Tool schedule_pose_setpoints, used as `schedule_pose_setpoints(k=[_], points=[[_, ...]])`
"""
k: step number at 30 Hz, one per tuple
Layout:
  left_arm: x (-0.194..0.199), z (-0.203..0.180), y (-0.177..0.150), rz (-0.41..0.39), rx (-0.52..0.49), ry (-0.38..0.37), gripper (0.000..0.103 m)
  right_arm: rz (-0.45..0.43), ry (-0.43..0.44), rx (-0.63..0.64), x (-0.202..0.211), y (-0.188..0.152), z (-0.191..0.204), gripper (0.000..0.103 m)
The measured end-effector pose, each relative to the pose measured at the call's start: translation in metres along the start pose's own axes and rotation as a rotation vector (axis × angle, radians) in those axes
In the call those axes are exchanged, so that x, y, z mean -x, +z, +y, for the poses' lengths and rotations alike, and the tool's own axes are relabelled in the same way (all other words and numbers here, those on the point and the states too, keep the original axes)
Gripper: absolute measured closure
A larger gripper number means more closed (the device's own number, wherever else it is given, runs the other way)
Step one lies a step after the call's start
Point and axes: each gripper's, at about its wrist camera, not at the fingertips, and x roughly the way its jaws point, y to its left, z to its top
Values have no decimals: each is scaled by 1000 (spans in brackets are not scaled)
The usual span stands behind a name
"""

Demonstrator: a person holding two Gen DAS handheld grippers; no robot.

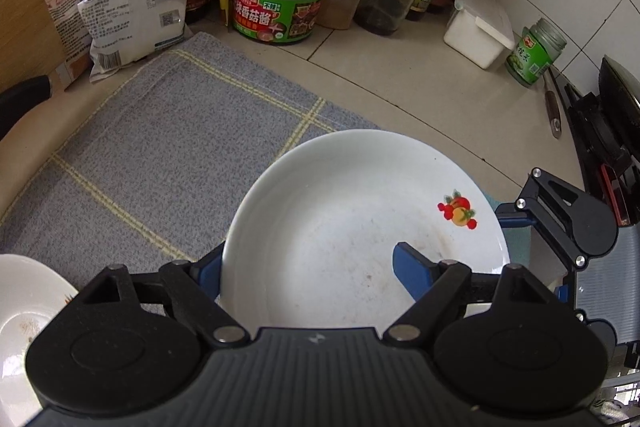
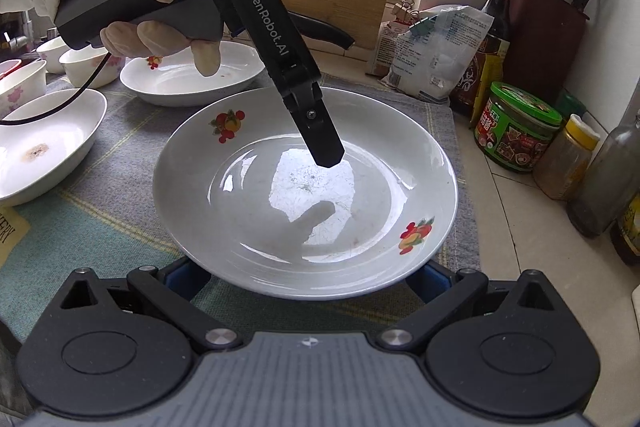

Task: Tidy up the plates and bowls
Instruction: 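Carry the deep plate with the left tool, set it on the mat, open, then withdraw the left tool while the right tool approaches the large stained flat plate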

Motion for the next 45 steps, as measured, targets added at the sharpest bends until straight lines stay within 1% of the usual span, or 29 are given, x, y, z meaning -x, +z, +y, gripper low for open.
schedule_pose_setpoints(k=[7,13,18,23,26,28,33,37,41,43,45], points=[[-13,9,16,-21,16,9,19,12,-3,-23,-15,6,-17,0],[-25,15,24,-27,25,23,19,25,-7,-35,-25,7,-23,0],[-33,17,25,-21,28,28,19,36,-10,-36,-28,6,-24,0],[-37,19,25,-25,31,34,19,34,-4,-72,-31,5,-27,0],[-37,18,25,-32,30,34,15,41,-12,-71,-31,3,-26,0],[-35,17,24,-46,29,54,14,37,-14,-76,-27,2,-26,0],[-11,12,12,-98,35,101,14,44,-50,-100,-8,1,-20,0],[22,-3,-3,-172,26,143,12,33,-98,-103,10,6,-7,0],[57,-25,-23,-258,13,184,9,25,-145,-100,20,14,6,0],[75,-38,-37,-303,18,224,8,17,-170,-84,24,16,13,0],[87,-47,-51,-341,38,265,5,1,-174,-72,29,17,19,0]])
